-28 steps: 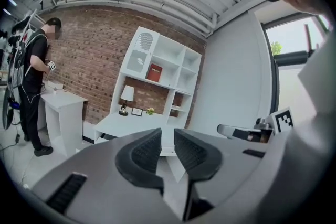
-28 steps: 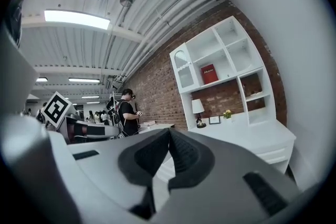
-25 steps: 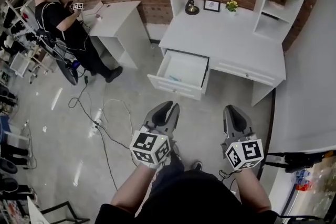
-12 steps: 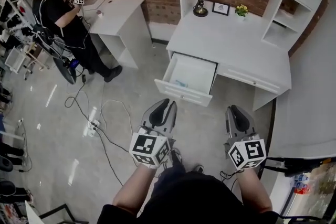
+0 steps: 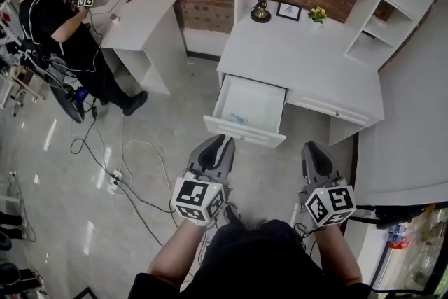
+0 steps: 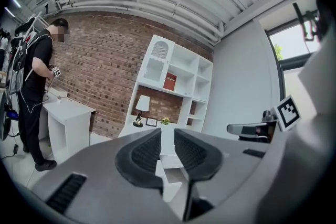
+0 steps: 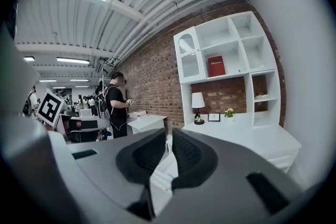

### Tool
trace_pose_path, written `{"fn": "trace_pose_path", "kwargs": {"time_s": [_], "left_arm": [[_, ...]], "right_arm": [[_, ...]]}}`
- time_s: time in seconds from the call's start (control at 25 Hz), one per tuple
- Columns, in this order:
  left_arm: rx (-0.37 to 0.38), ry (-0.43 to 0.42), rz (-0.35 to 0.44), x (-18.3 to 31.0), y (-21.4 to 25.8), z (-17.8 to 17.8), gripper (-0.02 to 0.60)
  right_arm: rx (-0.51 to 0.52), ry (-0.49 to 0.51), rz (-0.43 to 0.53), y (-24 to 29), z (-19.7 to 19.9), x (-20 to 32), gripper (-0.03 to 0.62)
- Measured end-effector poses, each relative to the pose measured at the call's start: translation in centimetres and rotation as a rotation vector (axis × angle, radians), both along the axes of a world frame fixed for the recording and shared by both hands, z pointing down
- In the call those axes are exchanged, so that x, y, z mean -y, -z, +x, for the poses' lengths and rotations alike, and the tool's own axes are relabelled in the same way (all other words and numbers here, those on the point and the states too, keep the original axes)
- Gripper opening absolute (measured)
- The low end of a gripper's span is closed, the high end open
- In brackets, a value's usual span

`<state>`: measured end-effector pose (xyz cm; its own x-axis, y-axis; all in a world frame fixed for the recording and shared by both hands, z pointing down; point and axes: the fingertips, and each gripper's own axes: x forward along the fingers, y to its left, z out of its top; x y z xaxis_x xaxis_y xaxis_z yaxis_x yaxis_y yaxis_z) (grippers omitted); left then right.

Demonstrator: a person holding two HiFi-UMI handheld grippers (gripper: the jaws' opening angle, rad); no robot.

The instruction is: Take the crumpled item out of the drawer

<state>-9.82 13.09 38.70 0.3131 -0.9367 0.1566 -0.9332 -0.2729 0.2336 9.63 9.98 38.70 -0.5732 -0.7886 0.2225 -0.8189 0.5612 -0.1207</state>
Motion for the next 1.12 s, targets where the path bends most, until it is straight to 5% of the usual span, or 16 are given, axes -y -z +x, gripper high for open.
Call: {"fn": "trace_pose_path", "kwargs": {"time_s": [0.36,0.72,1.12], "left_arm": [[-0.004,0.028,-0.043,3.9,-1.8,-3.4,0.072],[0.099,0.131,-0.062,10.5,-1.6,-5.8,0.072],[0.151,0.149,-0.165,20.2,-4.8,-3.4,0.072]], "right_arm": [[-0.001,0.027,-0.046,-1.9,-3.4,4.1,0.029],[0.082,0.146,-0.06,-3.0,-6.7,13.4,0.025],[0.134,0.198,-0.138,-5.4,-4.7,23.7,0.018]]}}
